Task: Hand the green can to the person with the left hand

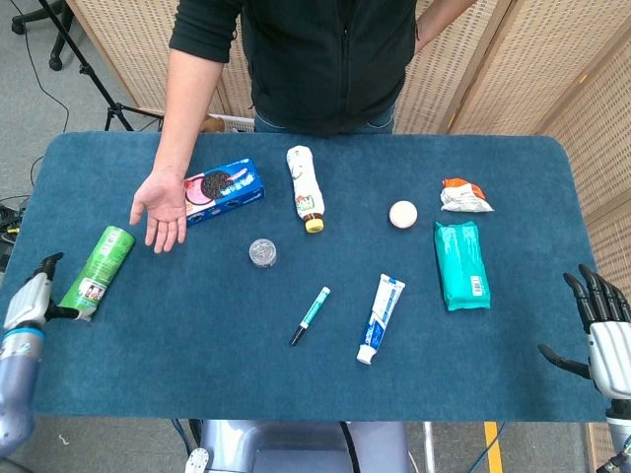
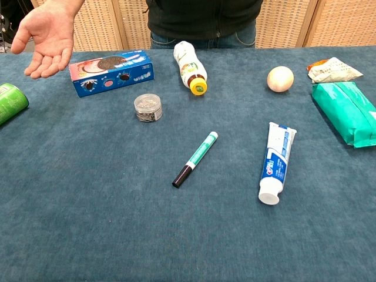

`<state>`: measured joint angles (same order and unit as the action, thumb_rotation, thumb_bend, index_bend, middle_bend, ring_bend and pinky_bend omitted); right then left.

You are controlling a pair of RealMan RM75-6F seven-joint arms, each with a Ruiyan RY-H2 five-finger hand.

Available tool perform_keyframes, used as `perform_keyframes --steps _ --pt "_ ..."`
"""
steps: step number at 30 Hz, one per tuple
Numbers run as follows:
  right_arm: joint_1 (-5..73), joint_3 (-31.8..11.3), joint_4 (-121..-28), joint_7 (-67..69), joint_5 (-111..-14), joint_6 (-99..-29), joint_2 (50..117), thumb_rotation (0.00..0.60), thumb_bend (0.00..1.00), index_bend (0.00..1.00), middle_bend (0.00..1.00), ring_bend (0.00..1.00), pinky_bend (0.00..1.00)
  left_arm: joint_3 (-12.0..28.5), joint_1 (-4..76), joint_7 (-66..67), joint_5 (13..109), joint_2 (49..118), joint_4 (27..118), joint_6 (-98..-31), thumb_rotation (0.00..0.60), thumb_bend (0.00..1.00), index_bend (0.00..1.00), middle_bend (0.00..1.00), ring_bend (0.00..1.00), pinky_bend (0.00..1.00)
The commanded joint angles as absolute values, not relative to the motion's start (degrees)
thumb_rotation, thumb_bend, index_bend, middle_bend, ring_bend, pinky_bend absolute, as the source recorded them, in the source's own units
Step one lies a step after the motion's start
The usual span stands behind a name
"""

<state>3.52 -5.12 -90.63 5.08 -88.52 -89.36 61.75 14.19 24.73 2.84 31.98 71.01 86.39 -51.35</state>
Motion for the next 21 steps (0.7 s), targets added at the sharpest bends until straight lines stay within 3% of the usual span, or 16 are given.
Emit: perform_keyframes --steps 1,10,16,19,21 --pt "3.6 -5.2 -90.5 5.1 -88.3 -89.1 61.8 0.6 0.0 0.0 0.0 0.0 0.08 16.3 29.2 6.9 26.8 74.0 84.4 -49.9 0.6 0.0 0.0 0.0 0.0 0.0" --pt "3.8 -5.4 -90.1 5.0 -87.2 -88.3 62.0 0.6 0.0 0.0 0.0 0.0 0.08 15.8 33.9 12.0 17.3 78.7 78.5 -48.5 0.6 0.0 0.0 0.0 0.0 0.02" --pt "3.9 -5.3 -90.1 5.2 -87.3 -88.0 62.0 0.6 0.0 0.0 0.0 0.0 0.08 16.3 34.7 13.2 13.8 82.5 74.3 -52.3 0.6 0.06 0.03 0.01 0.02 0.22" --pt "4.0 -5.2 -90.1 5.4 -87.3 -87.9 61.9 0.6 0.0 0.0 0.0 0.0 0.08 17.0 34.7 13.1 13.6 84.2 72.9 -54.6 0.6 0.19 0.17 0.2 0.17 0.34" --pt "4.0 -5.2 -90.2 5.5 -87.3 -87.9 61.9 0.6 0.0 0.0 0.0 0.0 0.08 17.5 34.3 12.5 14.3 85.0 72.4 -56.1 0.6 0.28 0.35 0.37 0.29 0.44"
